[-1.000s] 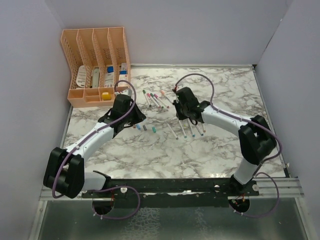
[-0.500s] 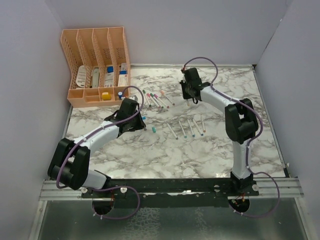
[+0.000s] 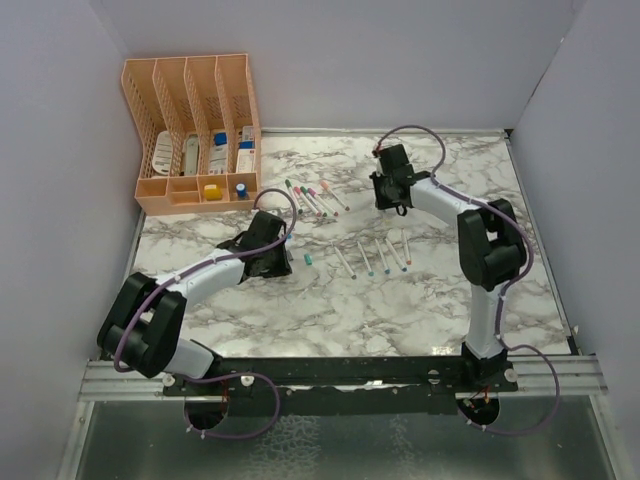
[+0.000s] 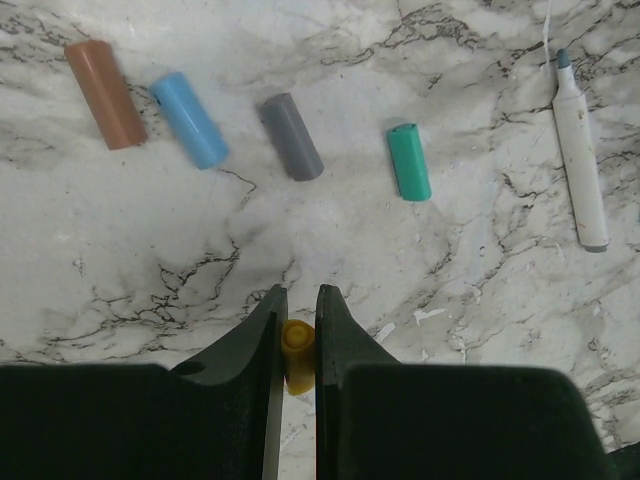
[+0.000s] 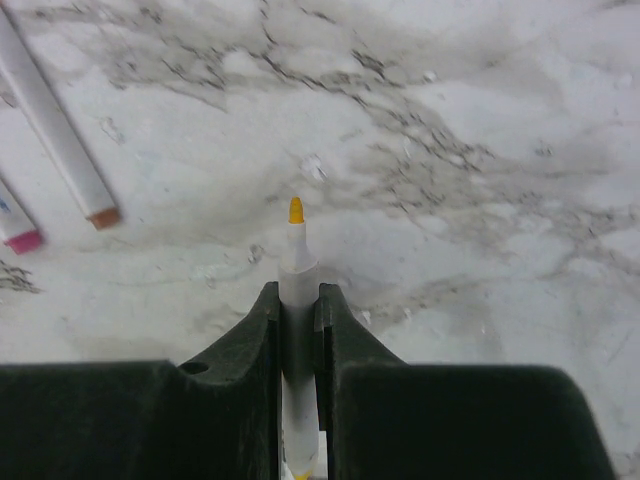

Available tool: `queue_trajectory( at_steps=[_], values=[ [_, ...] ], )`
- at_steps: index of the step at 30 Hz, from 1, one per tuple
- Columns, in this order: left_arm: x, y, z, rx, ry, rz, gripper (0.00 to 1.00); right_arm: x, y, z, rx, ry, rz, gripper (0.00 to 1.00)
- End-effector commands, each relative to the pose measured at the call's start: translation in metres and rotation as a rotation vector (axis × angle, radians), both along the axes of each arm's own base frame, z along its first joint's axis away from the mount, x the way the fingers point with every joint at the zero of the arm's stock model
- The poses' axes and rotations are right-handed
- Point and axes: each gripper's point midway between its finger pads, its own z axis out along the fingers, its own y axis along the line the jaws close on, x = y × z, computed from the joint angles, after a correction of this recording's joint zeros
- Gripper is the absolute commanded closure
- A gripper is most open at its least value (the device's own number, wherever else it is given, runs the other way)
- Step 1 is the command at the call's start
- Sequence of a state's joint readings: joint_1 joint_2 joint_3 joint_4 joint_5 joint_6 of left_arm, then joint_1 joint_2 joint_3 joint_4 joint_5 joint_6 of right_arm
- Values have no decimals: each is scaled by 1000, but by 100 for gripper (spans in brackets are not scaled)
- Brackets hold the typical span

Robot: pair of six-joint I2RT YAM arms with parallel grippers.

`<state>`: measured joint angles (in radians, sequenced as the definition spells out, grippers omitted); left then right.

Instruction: Open the pen caps

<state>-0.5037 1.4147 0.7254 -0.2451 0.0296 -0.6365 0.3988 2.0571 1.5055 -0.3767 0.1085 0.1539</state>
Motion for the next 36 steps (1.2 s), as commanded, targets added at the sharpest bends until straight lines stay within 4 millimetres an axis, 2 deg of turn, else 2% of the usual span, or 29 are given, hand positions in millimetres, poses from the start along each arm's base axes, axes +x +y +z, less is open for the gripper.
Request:
queue_trajectory(
  at_steps=[1, 4, 7, 12, 16, 20, 24, 28, 31, 36],
  values=[
    [-10, 8, -3, 32, -2, 5, 100, -16, -43, 25, 22, -14, -106, 99],
    [-17, 11, -9, 45, 8, 4, 100, -32, -69, 28, 10, 0, -157, 99],
    [-22, 14, -15, 57, 18, 2, 100, -49, -83, 29, 2, 16, -188, 99],
    [-28, 17, -25, 81, 39, -20, 100, -83, -93, 15, 0, 63, -231, 99],
    [-33, 19, -34, 97, 58, -39, 93, -109, -100, 1, -1, 101, -260, 99],
    [-37, 19, -37, 93, 63, -51, 84, -126, -105, -6, 0, 123, -279, 99],
    [-39, 20, -36, 88, 55, -51, 65, -136, -108, -13, -5, 138, -292, 99],
    [-39, 20, -30, 80, 45, -48, 49, -136, -110, -17, -16, 144, -300, 99],
    [-39, 19, -19, 71, 33, -49, 44, -135, -112, -21, -24, 149, -307, 97],
    [-33, 19, 13, 44, -28, -34, 40, -131, -117, -28, -26, 158, -317, 92]
  ],
)
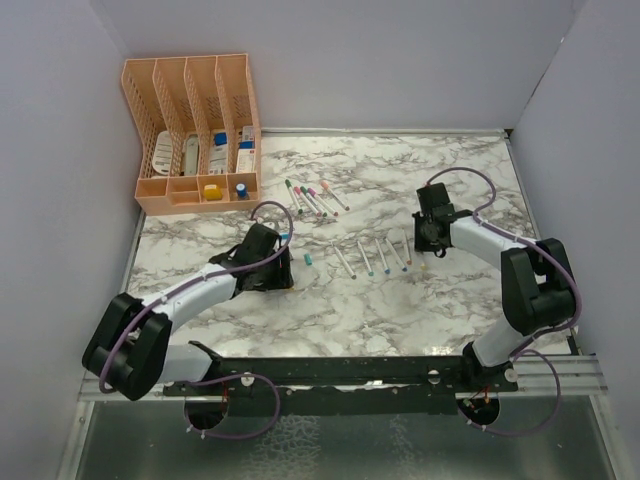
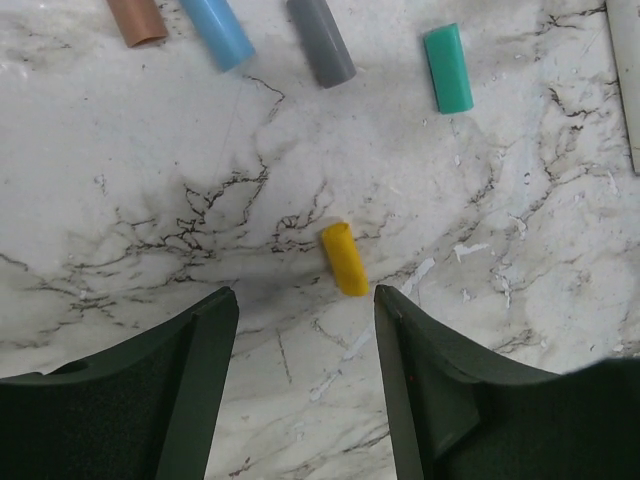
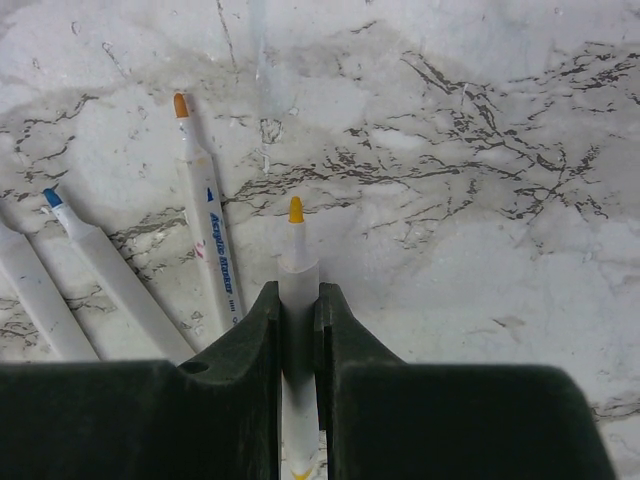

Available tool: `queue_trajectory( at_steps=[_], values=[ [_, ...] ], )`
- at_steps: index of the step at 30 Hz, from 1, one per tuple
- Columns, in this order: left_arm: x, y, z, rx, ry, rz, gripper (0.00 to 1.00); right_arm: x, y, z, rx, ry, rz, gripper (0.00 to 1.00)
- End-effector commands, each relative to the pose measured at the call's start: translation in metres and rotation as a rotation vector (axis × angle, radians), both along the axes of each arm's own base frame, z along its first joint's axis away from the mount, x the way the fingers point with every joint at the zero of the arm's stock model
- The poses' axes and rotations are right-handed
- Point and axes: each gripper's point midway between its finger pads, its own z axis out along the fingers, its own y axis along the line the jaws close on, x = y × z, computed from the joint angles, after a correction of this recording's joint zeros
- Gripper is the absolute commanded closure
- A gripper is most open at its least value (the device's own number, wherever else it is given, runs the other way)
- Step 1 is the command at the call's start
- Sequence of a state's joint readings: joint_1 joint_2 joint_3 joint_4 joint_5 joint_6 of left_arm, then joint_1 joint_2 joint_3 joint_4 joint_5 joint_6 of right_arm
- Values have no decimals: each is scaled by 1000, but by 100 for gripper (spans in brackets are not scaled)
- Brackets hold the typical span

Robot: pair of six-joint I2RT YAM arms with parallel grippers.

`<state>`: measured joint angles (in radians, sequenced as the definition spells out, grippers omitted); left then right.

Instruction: Open the pen caps

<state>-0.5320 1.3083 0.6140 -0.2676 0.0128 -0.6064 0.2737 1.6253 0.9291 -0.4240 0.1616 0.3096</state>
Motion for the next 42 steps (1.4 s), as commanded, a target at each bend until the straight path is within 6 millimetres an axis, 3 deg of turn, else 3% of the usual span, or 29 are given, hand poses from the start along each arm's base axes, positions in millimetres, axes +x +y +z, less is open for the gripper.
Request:
queue_trajectory(
  at_steps=[1, 4, 9, 12, 14, 19, 21, 24, 33, 42],
  values=[
    [1, 6, 31, 1, -49, 16, 39, 10, -10, -5, -15, -15, -36, 91],
    [5, 7, 50, -10, -85, 30, 38, 15, -11, -7, -10, -13, -35, 84],
    [14, 2, 80, -53, -144, 52, 37, 19, -10, -4, -2, -23, -28, 48],
    [22, 0, 100, -77, -191, 69, 34, 25, -9, 6, 3, -43, -27, 42],
    [29, 1, 113, -82, -231, 85, 27, 35, -7, 24, 7, -89, -15, 39],
    [42, 6, 142, -98, -328, 141, 1, 80, 5, 94, 14, -243, 66, 34],
    [45, 6, 150, -120, -353, 156, 1, 99, 16, 114, 34, -285, 133, 31],
    [48, 3, 158, -160, -379, 173, 1, 123, 41, 128, 87, -305, 256, 29],
    [54, -6, 170, -239, -420, 175, 1, 169, 120, 108, 103, -299, 462, 28],
    [55, -4, 163, -226, -405, 183, 2, 176, 180, 72, 77, -308, 551, 30]
  ],
)
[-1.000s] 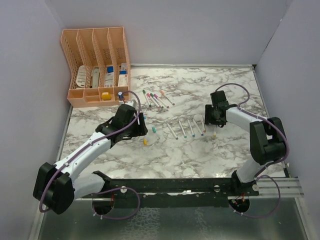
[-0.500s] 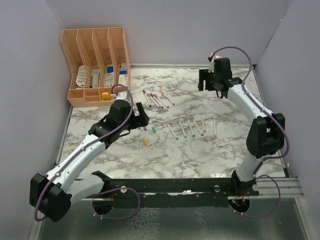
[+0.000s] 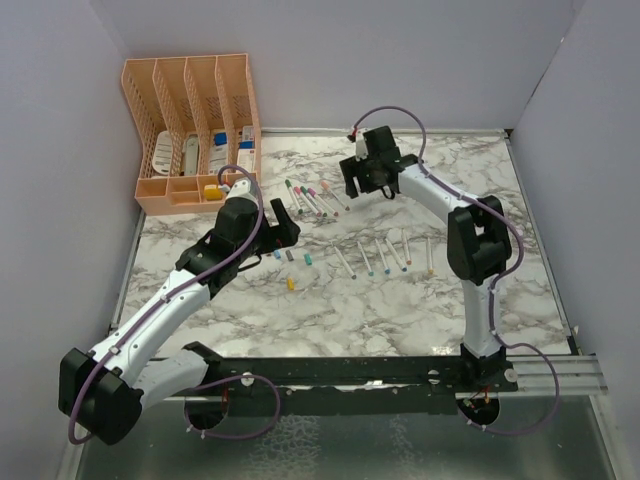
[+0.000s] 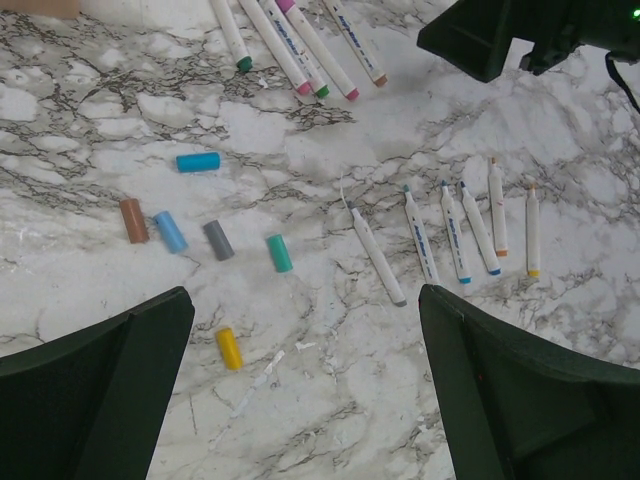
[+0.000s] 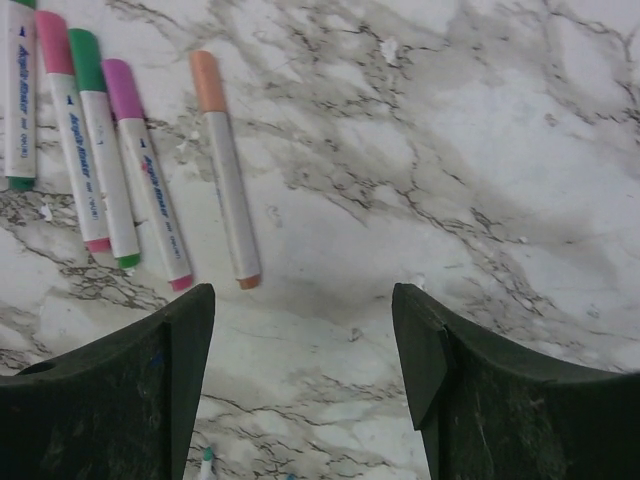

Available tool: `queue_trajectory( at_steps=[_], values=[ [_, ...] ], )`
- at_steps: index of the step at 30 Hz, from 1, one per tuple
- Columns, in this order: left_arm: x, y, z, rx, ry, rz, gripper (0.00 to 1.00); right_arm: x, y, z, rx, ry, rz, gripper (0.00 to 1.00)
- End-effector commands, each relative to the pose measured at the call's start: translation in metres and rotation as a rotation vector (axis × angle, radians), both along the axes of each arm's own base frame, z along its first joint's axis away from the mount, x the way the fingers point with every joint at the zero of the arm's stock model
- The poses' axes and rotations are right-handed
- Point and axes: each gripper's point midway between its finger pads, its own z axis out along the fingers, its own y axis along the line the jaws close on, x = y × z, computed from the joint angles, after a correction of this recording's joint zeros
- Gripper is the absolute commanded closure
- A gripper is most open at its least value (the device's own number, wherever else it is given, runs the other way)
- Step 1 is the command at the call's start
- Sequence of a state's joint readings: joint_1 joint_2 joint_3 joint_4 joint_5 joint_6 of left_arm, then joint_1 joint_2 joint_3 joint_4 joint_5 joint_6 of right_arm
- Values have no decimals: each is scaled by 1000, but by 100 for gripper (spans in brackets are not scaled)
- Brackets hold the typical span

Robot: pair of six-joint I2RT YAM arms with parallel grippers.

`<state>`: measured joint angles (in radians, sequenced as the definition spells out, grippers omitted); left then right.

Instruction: Open the pen caps

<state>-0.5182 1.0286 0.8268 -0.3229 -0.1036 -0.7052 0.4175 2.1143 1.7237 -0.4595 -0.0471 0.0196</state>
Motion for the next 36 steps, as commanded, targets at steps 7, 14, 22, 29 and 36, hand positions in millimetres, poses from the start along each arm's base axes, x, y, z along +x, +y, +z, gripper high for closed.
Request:
queue_trajectory(
  at_steps=[7, 14, 22, 29, 36],
  values=[
    [0, 7, -1, -11, -4, 28, 2, 18, 54, -18, 3, -54, 85, 33],
    [0, 14, -3, -7, -1, 44, 2, 29, 64, -26, -3, -65, 81, 39],
    [4, 22, -4, -6, 4, 57, 2, 36, 68, -41, -21, -52, 91, 44],
    [7, 28, -3, -18, 4, 68, 2, 33, 72, -53, -30, -37, 104, 46],
    [8, 30, -4, -22, 5, 71, 2, 25, 75, -65, -41, -14, 117, 47]
  ],
)
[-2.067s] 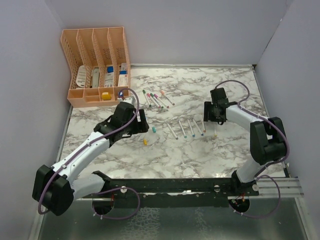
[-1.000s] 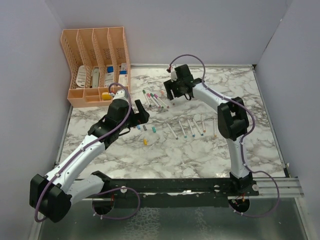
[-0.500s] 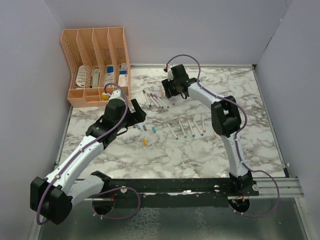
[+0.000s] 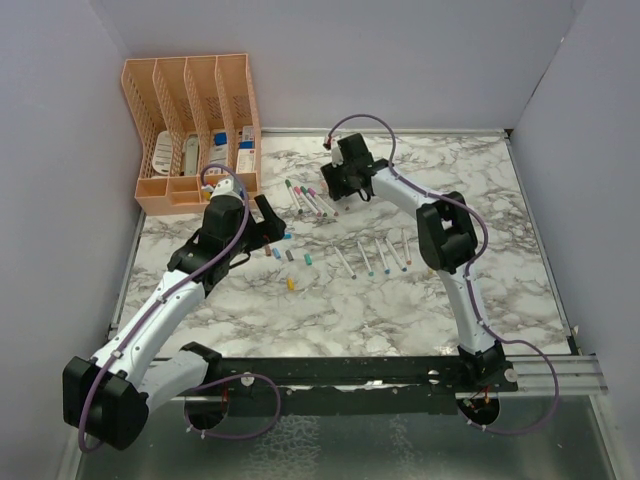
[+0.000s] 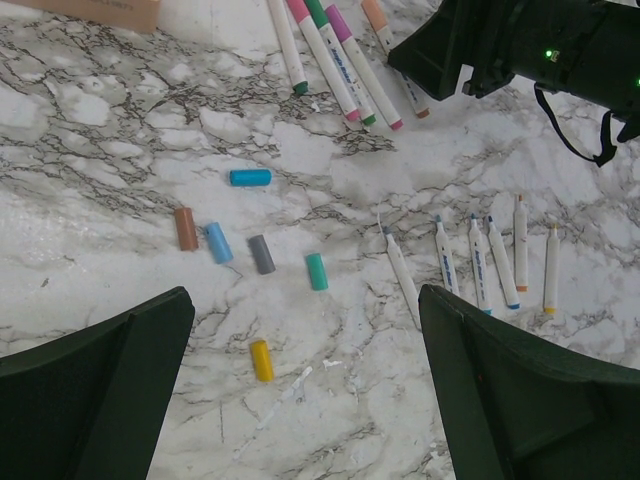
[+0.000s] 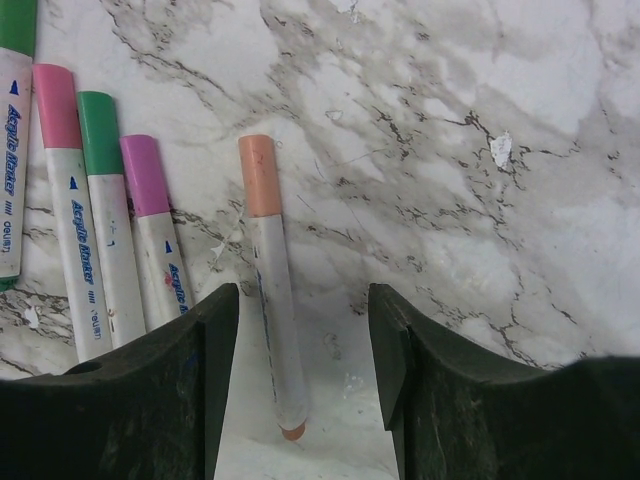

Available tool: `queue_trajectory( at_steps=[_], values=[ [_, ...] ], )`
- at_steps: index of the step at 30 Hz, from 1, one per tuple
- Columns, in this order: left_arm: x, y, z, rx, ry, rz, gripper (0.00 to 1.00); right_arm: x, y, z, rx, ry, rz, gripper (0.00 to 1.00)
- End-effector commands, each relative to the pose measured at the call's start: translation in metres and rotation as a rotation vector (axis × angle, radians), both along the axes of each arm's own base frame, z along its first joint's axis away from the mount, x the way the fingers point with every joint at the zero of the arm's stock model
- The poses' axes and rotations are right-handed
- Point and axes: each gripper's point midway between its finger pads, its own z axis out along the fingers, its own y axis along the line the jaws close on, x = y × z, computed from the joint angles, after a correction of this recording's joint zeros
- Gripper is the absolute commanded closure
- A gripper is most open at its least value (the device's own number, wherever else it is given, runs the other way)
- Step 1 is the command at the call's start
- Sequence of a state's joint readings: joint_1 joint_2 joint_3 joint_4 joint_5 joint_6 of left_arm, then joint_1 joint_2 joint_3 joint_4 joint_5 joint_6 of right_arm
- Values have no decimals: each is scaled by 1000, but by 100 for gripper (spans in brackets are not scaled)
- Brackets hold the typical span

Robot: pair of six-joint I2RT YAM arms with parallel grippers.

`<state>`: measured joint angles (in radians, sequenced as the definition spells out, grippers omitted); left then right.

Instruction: Open the pen caps

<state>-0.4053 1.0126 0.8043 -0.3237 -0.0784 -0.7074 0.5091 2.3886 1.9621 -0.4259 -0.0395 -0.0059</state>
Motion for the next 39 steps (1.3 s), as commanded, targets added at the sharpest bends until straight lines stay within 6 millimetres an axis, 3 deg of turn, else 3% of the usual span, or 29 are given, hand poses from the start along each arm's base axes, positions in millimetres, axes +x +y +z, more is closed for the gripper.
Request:
queue_trajectory(
  at_steps=[1, 12, 20, 22, 26, 31, 34, 39],
  values=[
    [-3, -1, 1, -12, -7, -22, 2, -1, 6, -12, -22, -3, 13, 47],
    [1, -4, -3, -17, 1, -47, 2, -23, -10, -39, -79, 55, -7, 55],
    [5, -9, 1, -37, -3, -73, 2, -45, -29, -54, -118, 107, -61, 96],
    [5, -10, 5, -42, -8, -78, 2, -43, -36, -49, -114, 94, -96, 98],
    [6, -11, 13, -54, -23, -78, 2, -24, -54, -22, -73, 41, -173, 99],
    [6, -16, 18, -92, -33, -82, 2, -4, -61, 54, -27, -145, -204, 99],
    [7, -19, 18, -114, -32, -83, 2, -9, -59, 92, 23, -191, -194, 99],
    [12, -29, 24, -175, -44, -96, 2, -38, -49, 124, 123, -187, -109, 99]
  ],
)
